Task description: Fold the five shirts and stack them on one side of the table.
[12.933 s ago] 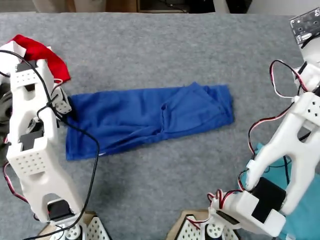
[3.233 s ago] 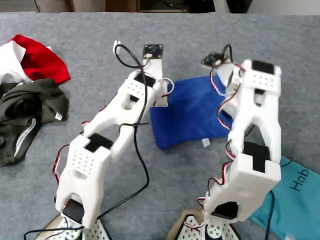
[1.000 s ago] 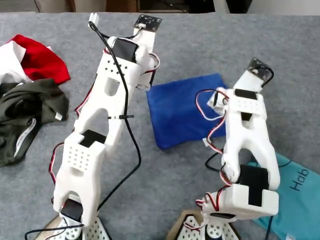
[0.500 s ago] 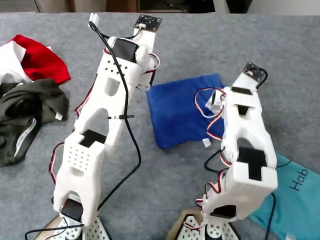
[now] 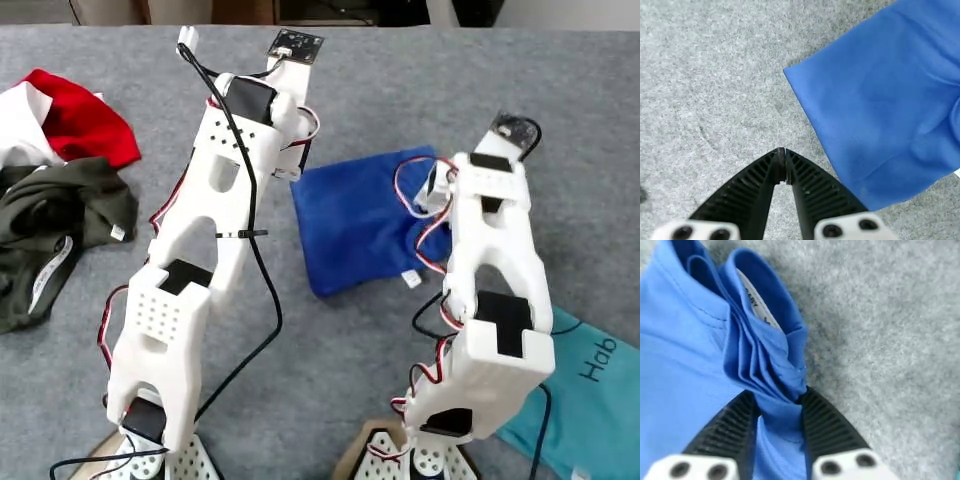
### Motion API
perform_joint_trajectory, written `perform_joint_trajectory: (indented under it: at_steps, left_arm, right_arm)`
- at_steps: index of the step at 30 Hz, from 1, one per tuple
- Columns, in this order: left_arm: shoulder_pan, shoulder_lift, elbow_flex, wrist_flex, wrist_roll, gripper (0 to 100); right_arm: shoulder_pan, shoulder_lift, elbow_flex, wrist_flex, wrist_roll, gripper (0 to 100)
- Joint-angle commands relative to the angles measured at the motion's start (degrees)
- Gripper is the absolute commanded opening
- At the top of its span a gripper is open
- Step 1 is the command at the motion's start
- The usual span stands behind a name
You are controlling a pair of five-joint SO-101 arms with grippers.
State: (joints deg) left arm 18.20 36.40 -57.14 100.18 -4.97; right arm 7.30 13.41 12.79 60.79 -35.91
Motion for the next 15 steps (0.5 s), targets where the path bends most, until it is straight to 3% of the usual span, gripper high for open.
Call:
perform_joint_trajectory:
  at_steps: [1,15]
  left_arm:
    - [-0.4,-1.2,-2.6,0.6,-0.4,2]
    - [-0.4,-1.2,-2.6,0.6,-0.4,2]
  right_arm:
    - [3.1,-3.6,-5.9,5.1,0.6,0.4]
    - [27.8,-15.6,-6.2,23.4,20.5,0.4]
